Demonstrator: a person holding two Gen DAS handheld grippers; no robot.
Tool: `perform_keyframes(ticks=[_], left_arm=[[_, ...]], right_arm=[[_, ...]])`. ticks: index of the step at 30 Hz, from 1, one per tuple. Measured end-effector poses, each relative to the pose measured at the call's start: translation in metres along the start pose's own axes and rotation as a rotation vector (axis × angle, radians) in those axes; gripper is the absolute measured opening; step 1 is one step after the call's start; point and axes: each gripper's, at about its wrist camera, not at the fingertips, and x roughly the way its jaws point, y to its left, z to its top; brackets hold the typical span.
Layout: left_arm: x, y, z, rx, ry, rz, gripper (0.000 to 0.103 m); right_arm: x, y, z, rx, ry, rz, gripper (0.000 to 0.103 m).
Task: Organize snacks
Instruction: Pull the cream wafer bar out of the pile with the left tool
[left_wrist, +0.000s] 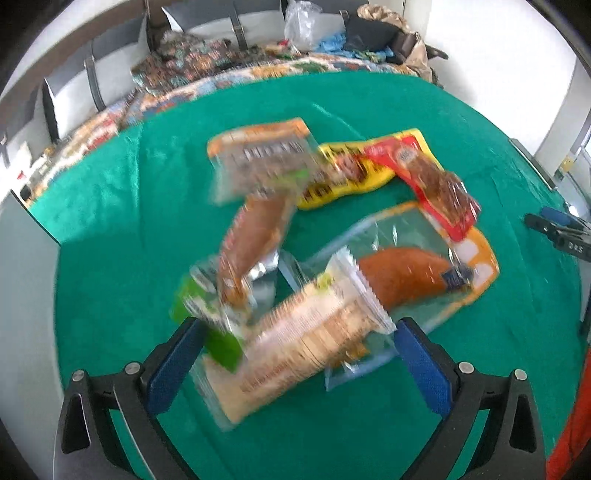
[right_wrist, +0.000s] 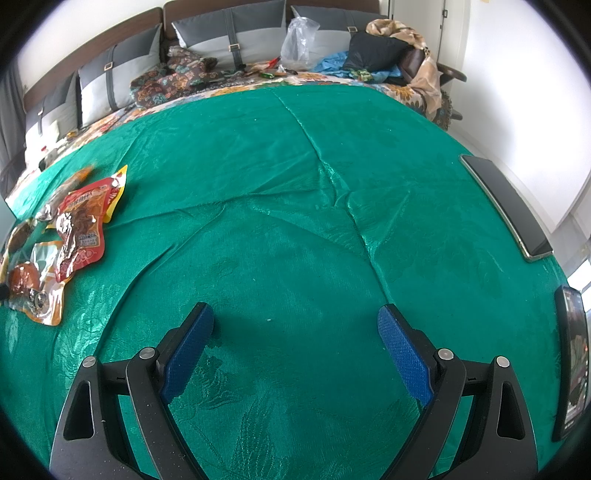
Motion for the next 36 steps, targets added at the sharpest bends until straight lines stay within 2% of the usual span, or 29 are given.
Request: perform_keyframes(ticks=[4,7,9,11,15,19,21,22,24,25,30,36], left_arm=[[-0.013,-0.007,-0.012,-0.019,0.056,-0.146,0.1],[-0.017,-0.022,-0.019,0.021,0.097,-0.198,0.1],[-0.017,-0.036,-0.02,0.062,0.107,-0.188,0.1],[-0.012,-0.046,-0.017,0.099,0.111,-0.142,0.1],[0.003,-0.048,-0.007,0.105,0.11,-0.052,0.1],[0.007,-0.045,-0.007,0.052,0.108,-0.07,0.099],[0.004,-0.048,-0.011,0.063,0.093,-0.069,0.083],[-0.001,-0.049,-0.013,0.062,0.087,-0.076,0.067],[-0.008,-0.045,-0.017,0.018,0.094,-0.107,0.043],[-0.013,-0.043,-0.021,-0.019,0.107,-0.124,0.037],[-0.033,-0.052,-0.053,-0.132,0.112,-0.073,0.032],[-0.054,-0.042,-0.1,-0.447,0.079,0.019,0.032]], right_arm=[[0.0,0.0,0.0,0.0,0.0,0.0,0.093],[0.0,0.0,0.0,0.0,0.0,0.0,0.093],[-0.001,0.0,0.0,0.0,0.0,0.0,0.093],[0.001,-0.001,0.0,0.0,0.0,0.0,0.093],[0.001,-0.001,0.0,0.0,0.0,0.0,0.093],[0.0,-0.001,0.0,0.0,0.0,0.0,0.093],[0.0,-0.001,0.0,0.0,0.0,0.0,0.093],[0.0,-0.001,0.0,0.0,0.0,0.0,0.093],[0.0,-0.001,0.0,0.0,0.0,0.0,0.093],[0.0,-0.001,0.0,0.0,0.0,0.0,0.093],[0.0,-0.001,0.0,0.0,0.0,0.0,0.093],[0.001,-0.001,0.0,0.0,0.0,-0.001,0.093]])
